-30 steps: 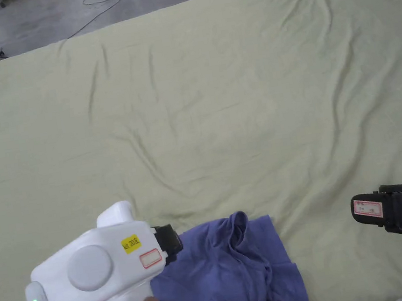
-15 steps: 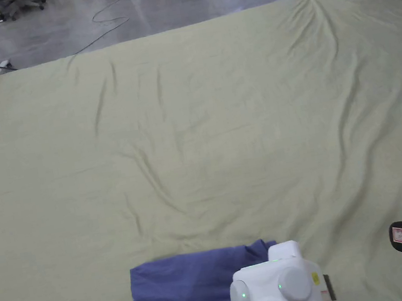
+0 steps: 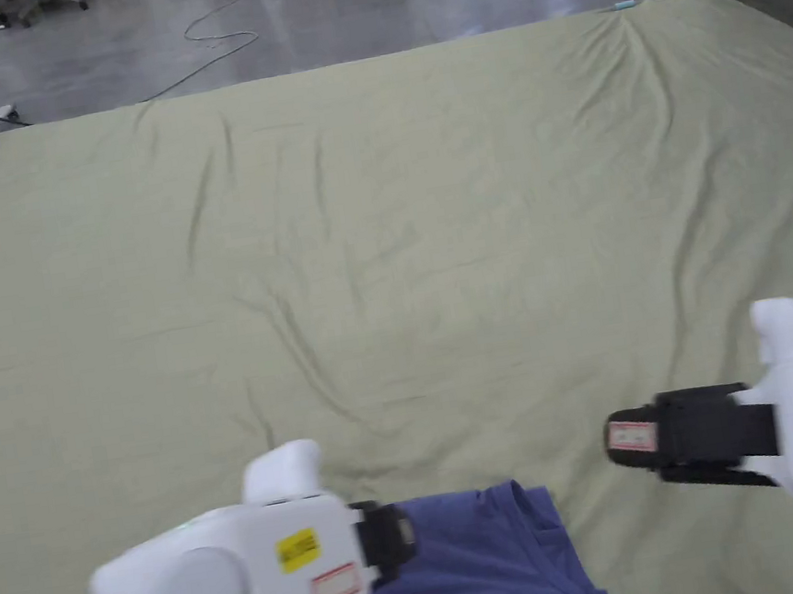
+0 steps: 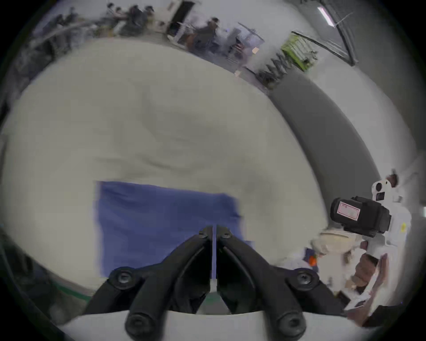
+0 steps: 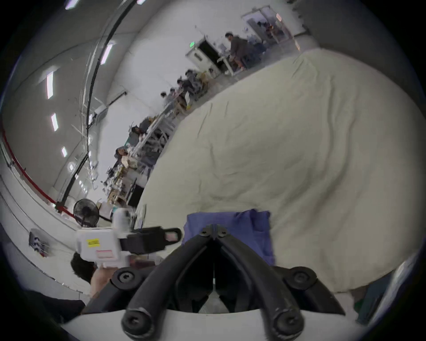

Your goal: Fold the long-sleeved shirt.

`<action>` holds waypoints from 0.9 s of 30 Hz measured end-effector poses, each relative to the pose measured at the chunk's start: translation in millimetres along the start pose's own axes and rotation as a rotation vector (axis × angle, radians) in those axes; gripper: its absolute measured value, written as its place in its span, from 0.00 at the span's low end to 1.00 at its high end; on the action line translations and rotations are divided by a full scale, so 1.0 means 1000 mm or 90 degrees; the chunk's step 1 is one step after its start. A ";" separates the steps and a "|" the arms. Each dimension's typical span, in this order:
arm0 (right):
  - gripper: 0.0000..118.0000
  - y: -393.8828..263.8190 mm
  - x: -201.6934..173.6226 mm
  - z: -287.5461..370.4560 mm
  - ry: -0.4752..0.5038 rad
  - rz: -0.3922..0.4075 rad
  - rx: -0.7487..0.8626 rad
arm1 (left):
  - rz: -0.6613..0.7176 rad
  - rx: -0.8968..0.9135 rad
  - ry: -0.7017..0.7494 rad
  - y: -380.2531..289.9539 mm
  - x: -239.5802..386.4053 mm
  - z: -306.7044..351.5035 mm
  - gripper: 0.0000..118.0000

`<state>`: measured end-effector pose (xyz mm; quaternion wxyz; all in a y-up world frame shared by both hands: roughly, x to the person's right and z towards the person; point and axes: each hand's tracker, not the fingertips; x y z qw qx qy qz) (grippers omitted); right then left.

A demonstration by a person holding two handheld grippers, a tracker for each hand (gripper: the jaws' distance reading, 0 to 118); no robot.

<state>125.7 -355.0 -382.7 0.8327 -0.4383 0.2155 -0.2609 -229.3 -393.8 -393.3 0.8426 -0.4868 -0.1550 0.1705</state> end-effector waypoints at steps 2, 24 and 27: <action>0.00 0.000 -0.009 -0.039 -0.001 -0.002 -0.045 | 0.002 -0.003 0.062 -0.001 -0.034 0.010 0.00; 0.00 -0.064 0.020 -0.186 -0.321 0.102 -0.249 | 0.105 -0.046 0.019 -0.018 -0.104 -0.010 0.18; 0.00 -0.063 0.026 -0.183 -0.302 0.088 -0.248 | 0.108 -0.072 0.000 -0.012 -0.112 -0.031 0.99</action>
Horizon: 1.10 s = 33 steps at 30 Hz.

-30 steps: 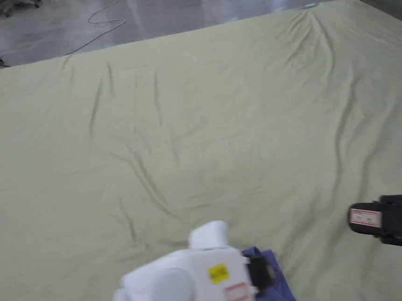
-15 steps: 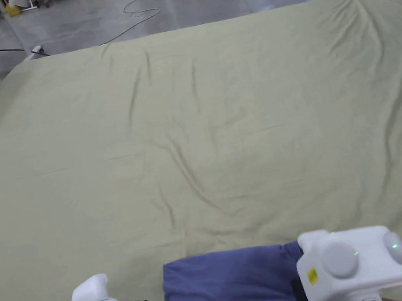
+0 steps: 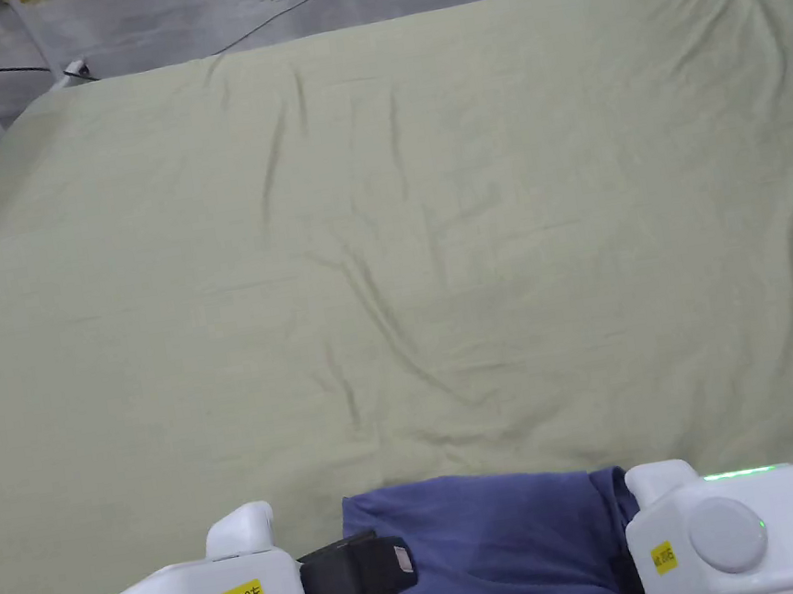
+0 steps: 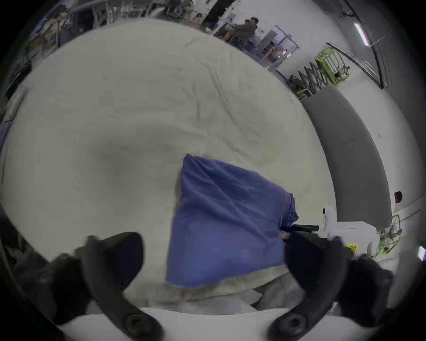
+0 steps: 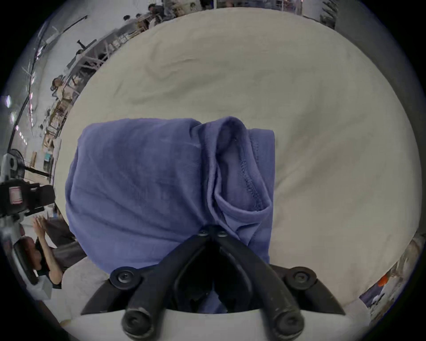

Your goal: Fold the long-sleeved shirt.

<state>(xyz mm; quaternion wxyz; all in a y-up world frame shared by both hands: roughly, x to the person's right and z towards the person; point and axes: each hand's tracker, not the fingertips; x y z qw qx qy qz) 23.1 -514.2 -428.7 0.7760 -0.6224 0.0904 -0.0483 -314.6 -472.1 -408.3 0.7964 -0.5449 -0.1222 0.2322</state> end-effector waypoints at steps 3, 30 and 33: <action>0.00 -0.001 0.004 0.000 0.015 -0.013 0.003 | 0.012 -0.028 -0.003 0.012 -0.008 -0.029 0.99; 0.00 0.013 -0.069 0.046 0.269 -0.133 0.082 | -0.028 -0.010 -0.013 0.047 -0.048 0.061 0.02; 0.00 0.022 -0.129 0.040 0.271 -0.084 0.088 | -0.013 0.011 0.062 0.056 -0.094 0.099 0.02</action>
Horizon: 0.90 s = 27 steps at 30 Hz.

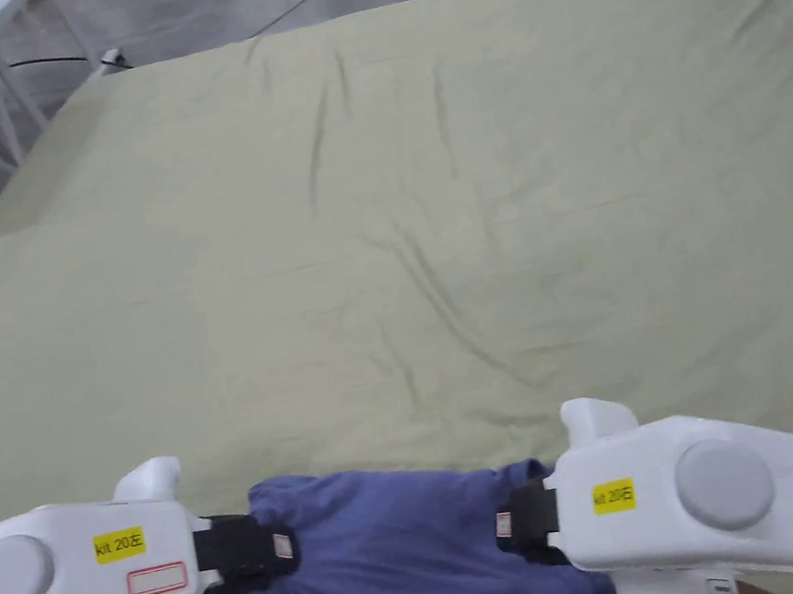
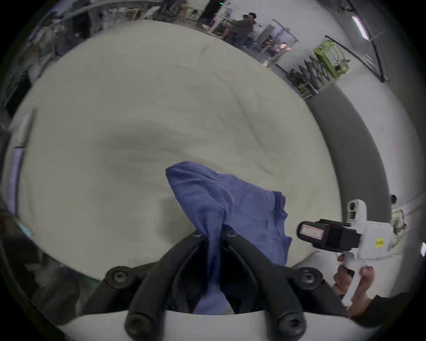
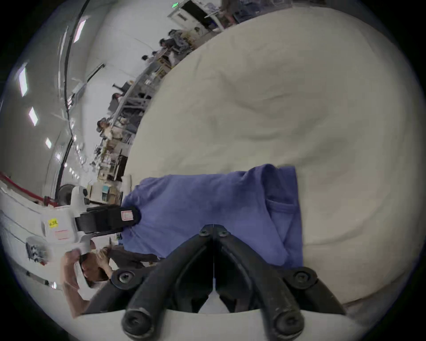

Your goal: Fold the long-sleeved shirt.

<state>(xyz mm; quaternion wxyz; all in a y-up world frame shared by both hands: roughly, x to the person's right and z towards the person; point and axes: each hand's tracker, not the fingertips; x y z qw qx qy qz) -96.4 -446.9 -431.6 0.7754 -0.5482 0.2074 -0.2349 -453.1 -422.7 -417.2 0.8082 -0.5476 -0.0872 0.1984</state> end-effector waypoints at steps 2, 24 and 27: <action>0.00 -0.003 -0.032 -0.023 0.041 0.009 -0.019 | 0.017 -0.001 0.049 0.007 -0.029 0.021 0.02; 0.00 -0.020 -0.138 -0.089 0.113 0.092 -0.080 | 0.059 0.111 0.292 0.028 -0.178 0.069 1.00; 0.00 -0.023 -0.132 -0.069 0.115 0.093 -0.064 | 0.043 0.118 0.285 0.025 -0.150 0.079 1.00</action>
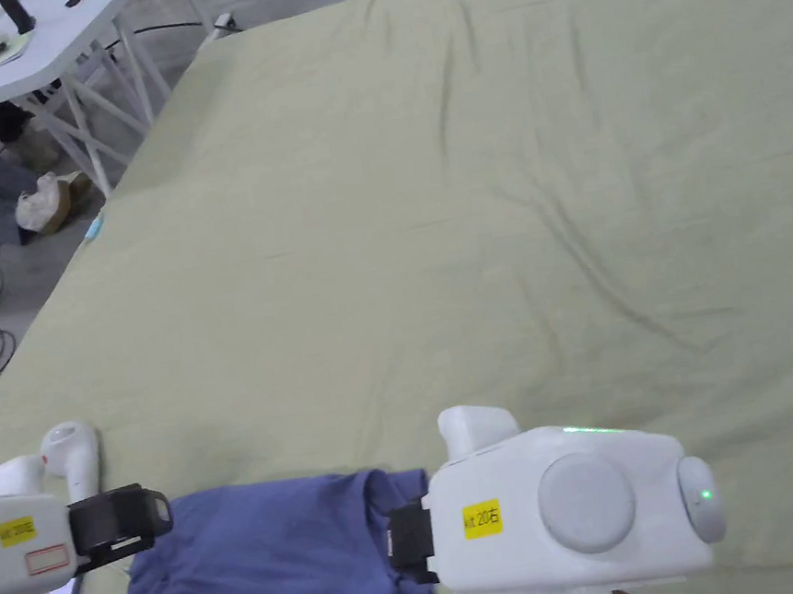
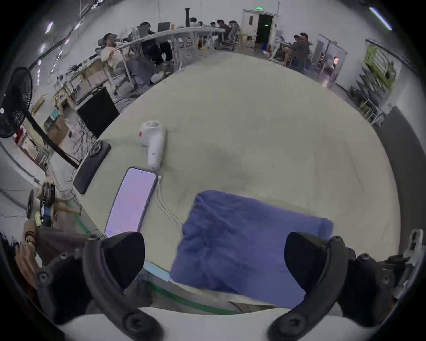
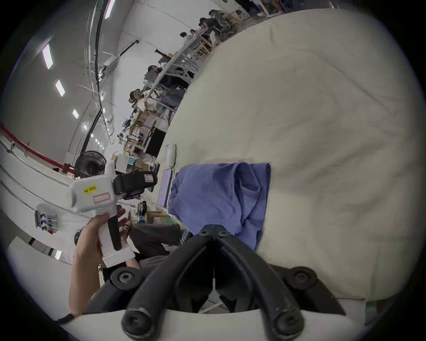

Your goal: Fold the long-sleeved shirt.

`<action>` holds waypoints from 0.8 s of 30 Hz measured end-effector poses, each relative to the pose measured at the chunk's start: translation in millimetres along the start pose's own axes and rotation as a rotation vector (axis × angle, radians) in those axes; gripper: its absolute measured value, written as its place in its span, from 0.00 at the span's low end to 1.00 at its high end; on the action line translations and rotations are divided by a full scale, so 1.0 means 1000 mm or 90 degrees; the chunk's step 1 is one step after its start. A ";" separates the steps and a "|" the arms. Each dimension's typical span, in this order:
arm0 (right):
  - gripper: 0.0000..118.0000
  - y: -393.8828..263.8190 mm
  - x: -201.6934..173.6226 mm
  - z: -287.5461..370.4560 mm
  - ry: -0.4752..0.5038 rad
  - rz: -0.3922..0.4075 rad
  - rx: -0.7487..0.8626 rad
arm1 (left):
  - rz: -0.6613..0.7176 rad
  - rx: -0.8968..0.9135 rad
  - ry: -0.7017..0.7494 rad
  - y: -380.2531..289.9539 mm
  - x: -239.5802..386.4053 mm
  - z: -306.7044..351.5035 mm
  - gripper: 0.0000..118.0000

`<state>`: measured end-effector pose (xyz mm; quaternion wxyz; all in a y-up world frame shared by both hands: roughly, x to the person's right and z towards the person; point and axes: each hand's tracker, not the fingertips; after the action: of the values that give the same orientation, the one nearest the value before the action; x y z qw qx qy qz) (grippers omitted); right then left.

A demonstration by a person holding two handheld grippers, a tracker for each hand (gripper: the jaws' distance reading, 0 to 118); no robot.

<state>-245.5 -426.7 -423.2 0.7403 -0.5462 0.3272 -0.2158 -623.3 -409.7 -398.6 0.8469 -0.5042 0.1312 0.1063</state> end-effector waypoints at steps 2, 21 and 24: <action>0.00 -0.007 0.006 0.020 0.003 -0.005 0.008 | -0.005 0.009 -0.016 -0.001 0.020 0.021 1.00; 0.00 -0.034 0.051 0.488 -0.286 0.241 0.655 | -0.200 0.532 -0.278 -0.038 0.359 0.313 0.00; 0.00 -0.034 0.032 0.505 -0.385 0.289 0.707 | -0.199 0.605 -0.257 -0.049 0.398 0.323 0.00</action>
<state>141.7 -122.0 -303.8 0.9975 -0.0381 0.0524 -0.0289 -195.1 -129.1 -341.4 0.9959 -0.0484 -0.0770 0.0023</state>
